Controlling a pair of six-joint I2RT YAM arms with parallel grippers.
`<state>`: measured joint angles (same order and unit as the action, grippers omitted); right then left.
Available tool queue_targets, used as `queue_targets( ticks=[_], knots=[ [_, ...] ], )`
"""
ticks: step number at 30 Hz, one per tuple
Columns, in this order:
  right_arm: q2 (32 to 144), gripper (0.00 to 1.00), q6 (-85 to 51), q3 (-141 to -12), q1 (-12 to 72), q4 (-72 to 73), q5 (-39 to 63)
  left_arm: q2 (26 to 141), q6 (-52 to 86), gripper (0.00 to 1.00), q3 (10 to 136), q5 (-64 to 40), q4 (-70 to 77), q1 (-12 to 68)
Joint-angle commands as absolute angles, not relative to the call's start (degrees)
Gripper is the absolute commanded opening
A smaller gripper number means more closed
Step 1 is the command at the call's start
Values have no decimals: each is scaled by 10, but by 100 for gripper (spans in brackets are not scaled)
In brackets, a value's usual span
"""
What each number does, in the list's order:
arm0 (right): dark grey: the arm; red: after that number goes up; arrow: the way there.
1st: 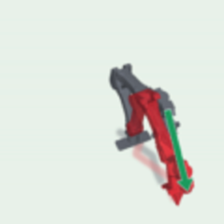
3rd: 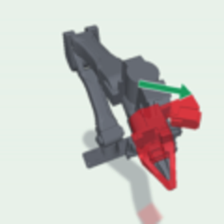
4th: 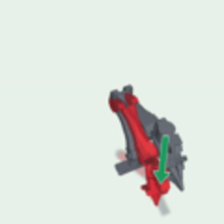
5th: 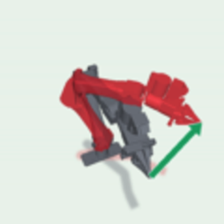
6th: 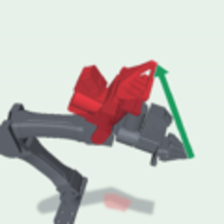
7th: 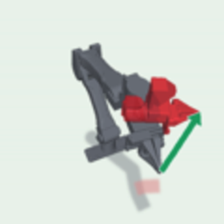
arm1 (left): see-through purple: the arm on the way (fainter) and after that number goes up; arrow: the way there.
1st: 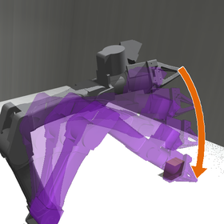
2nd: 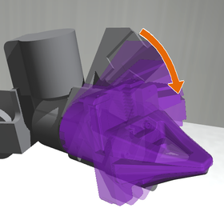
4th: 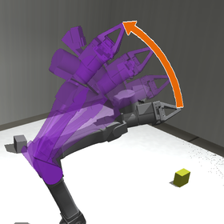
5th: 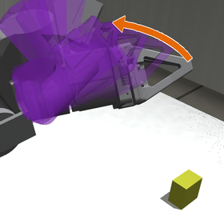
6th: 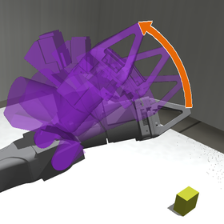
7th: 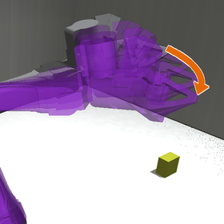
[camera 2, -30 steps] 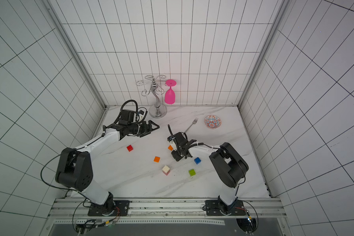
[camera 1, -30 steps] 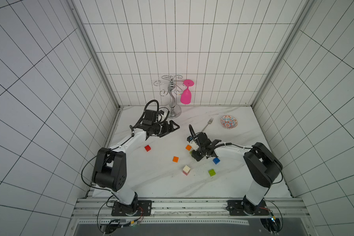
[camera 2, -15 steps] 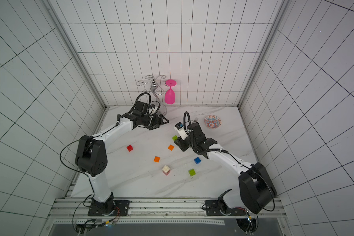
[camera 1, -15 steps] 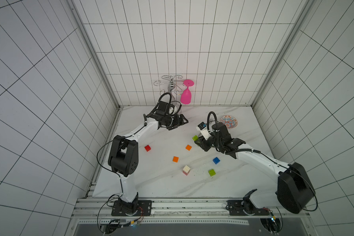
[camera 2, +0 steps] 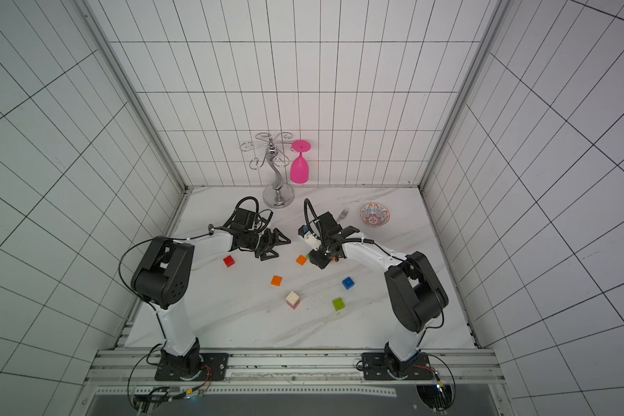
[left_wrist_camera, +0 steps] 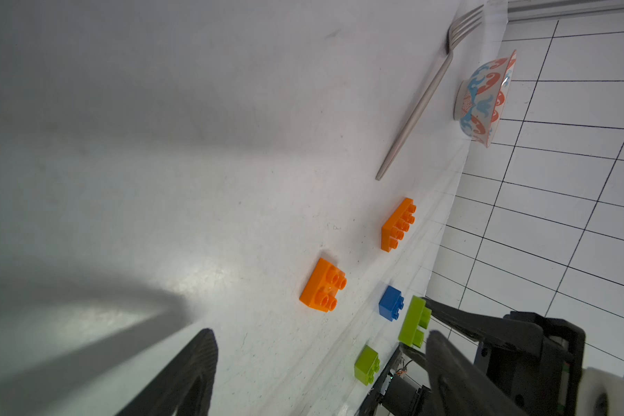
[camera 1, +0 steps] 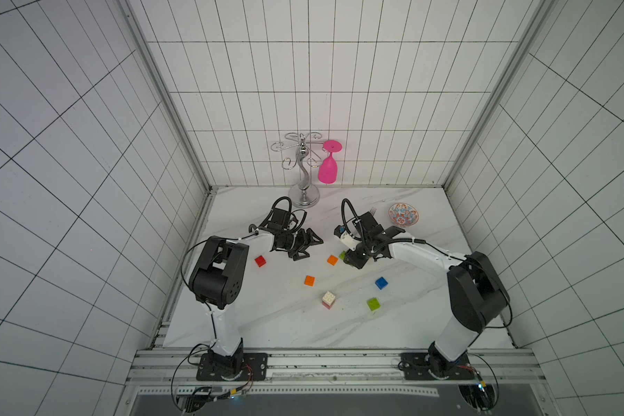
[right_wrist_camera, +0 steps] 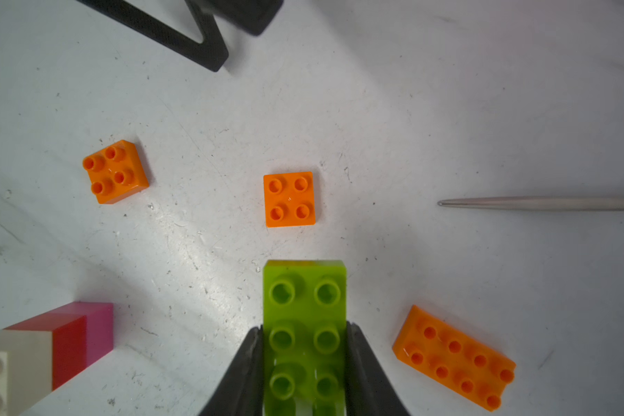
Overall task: Assemble the letter r with lego
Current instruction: Assemble the lego brick with the lego brick.
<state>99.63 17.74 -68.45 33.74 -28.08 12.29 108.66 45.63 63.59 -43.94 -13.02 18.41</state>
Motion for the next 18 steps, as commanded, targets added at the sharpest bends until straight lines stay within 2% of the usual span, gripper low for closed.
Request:
queue_targets(
  ticks=[1,14,18],
  knots=[
    [1024,0,192,-734,356,-323,98,1072,486,79,635,-466,-71,193],
    [1099,0,165,-808,387,-372,36,1090,498,66,632,-449,-87,170],
    [1111,0,163,-814,393,-376,33,1092,506,65,628,-451,-82,160]
  ],
)
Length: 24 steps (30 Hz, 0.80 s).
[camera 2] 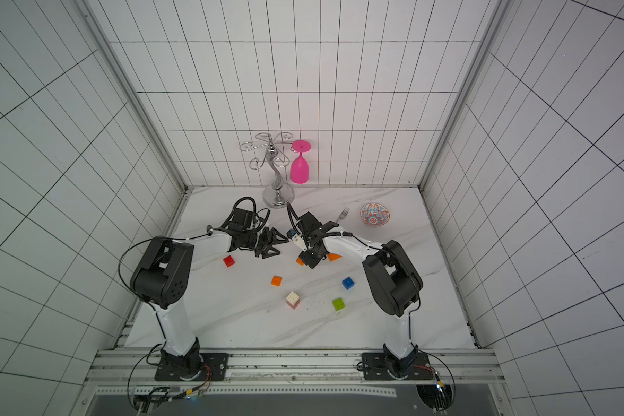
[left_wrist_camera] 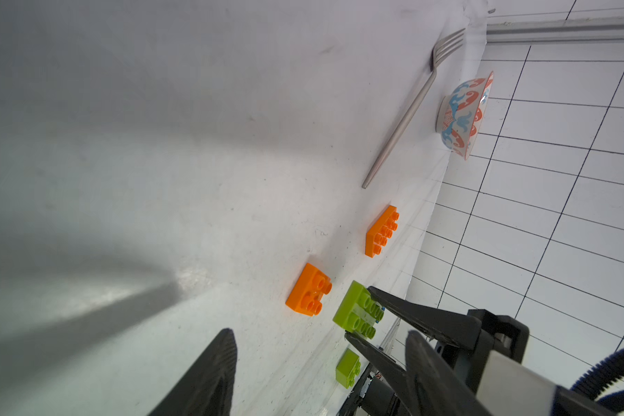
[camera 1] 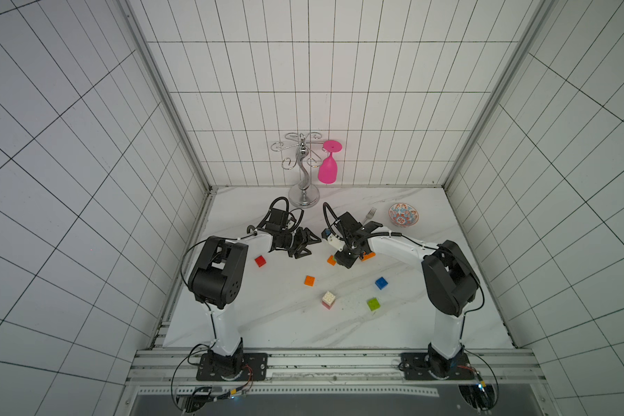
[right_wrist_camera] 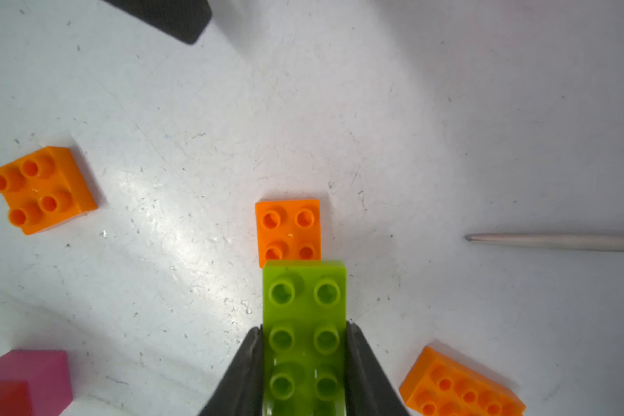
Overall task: Assemble the letter r with lego
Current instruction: Assemble the lego brick with the lego brick.
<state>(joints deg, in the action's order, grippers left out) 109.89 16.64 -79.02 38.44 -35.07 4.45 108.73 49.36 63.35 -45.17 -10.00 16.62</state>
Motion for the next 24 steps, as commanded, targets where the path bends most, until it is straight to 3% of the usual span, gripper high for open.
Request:
queue_targets(
  ticks=[1,24],
  knots=[
    [1113,0,162,-814,394,-376,33,1093,506,65,628,-450,-81,158],
    [1141,0,165,-827,397,-380,38,1099,515,65,635,-463,-76,142]
  ],
)
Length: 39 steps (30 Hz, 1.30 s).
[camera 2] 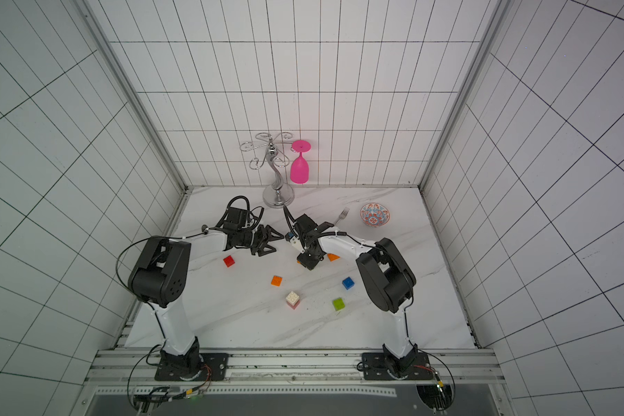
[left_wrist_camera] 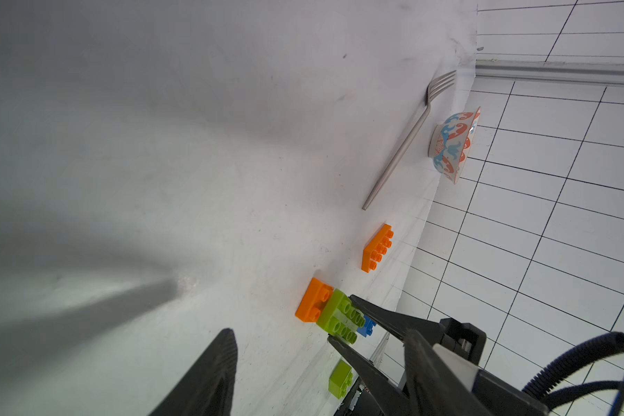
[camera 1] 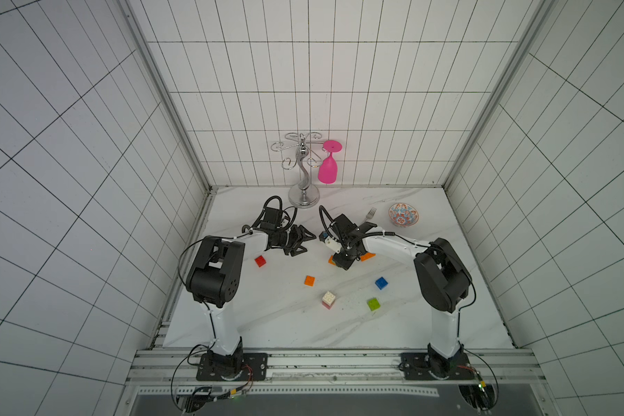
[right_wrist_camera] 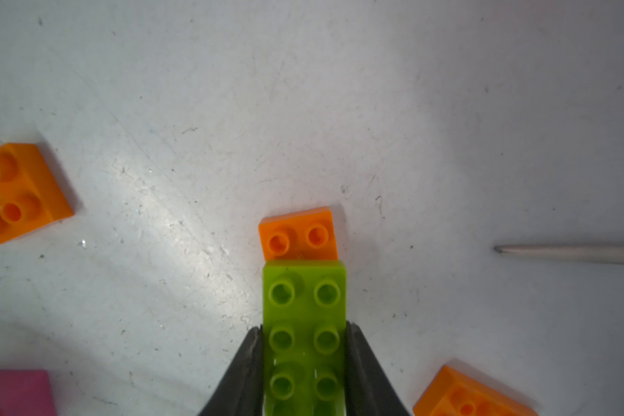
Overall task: Assemble the letter r with lego
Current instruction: Assemble the lego brick with the lego brick.
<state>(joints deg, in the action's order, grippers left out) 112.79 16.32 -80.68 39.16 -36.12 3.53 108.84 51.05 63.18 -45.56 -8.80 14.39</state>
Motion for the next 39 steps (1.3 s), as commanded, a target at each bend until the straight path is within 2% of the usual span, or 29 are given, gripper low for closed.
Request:
queue_targets(
  ticks=[1,39],
  knots=[
    [1142,0,166,-827,396,-380,37,1099,515,65,635,-463,-76,142],
    [1157,0,232,-779,401,-404,-23,1098,515,65,640,-468,-76,142]
  ],
)
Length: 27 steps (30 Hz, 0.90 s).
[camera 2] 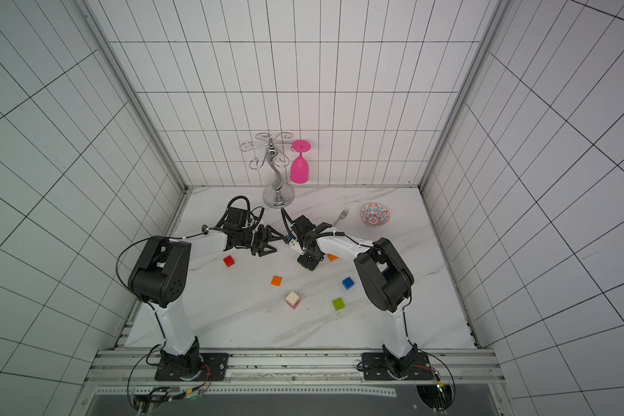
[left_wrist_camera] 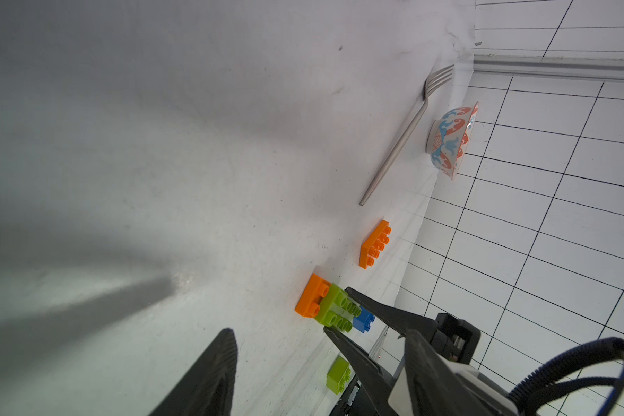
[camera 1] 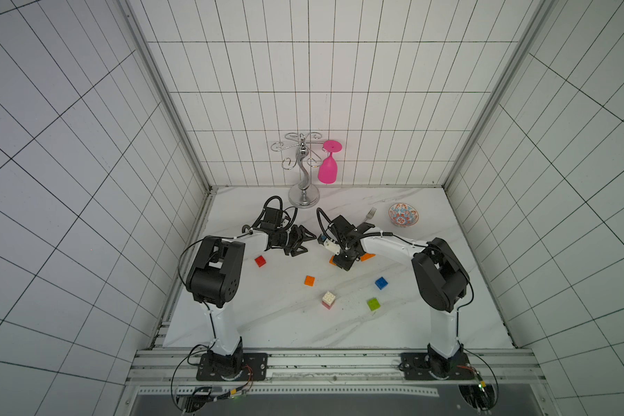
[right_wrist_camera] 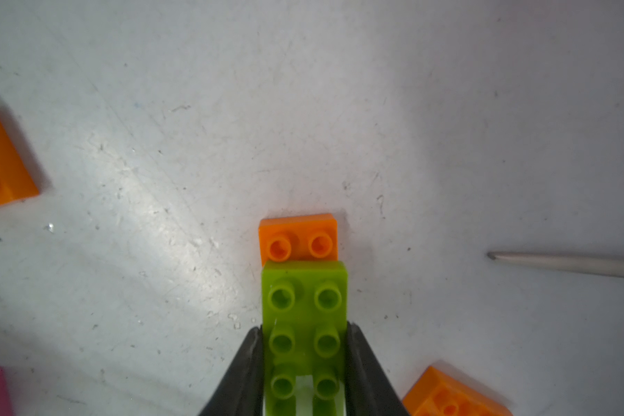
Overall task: Assemble the letter r with lego
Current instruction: Assemble the lego brick with the lego brick.
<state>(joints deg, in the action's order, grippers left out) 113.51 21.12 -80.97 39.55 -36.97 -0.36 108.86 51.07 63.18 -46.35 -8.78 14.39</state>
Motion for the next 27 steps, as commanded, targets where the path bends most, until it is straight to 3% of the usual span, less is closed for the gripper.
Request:
queue_targets(
  ticks=[1,16,27],
  knots=[
    [1156,0,238,-777,400,-402,-22,1099,515,65,640,-468,-76,142],
    [1156,0,306,-798,363,-440,101,1102,514,65,643,-470,-75,141],
    [1168,0,288,-818,368,-471,43,1101,515,65,644,-470,-75,140]
  ],
)
